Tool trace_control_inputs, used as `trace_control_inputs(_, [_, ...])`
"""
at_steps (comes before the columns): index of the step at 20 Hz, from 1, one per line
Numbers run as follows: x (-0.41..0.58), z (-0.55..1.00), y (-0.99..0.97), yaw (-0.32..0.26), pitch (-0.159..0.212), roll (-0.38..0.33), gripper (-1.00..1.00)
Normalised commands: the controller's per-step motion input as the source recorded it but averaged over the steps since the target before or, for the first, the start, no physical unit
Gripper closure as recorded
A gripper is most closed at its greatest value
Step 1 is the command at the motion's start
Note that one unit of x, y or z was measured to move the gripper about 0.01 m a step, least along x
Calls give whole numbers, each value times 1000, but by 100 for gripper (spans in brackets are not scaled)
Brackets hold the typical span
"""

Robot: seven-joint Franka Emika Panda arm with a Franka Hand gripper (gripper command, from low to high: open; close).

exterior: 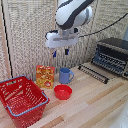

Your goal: Extend the gripper towards the oven tray handle. Grasp the handle and carefully pull the tray out of the oven. Move the gripper above the red bowl. Grab the red bowl gently. Lift the bowl and place it onto the oven tray.

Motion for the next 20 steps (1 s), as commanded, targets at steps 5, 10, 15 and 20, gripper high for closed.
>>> trace_control_inputs(5, [-24,-45,-6,139,0,-333,-100])
trace_control_inputs(10, [0,-4,-27,195,8,-333,-100])
trace_control_inputs(15, [11,-52,0,135,36,-375,-100])
trace_control_inputs(20, [14,-65,0,144,11,-375,-100])
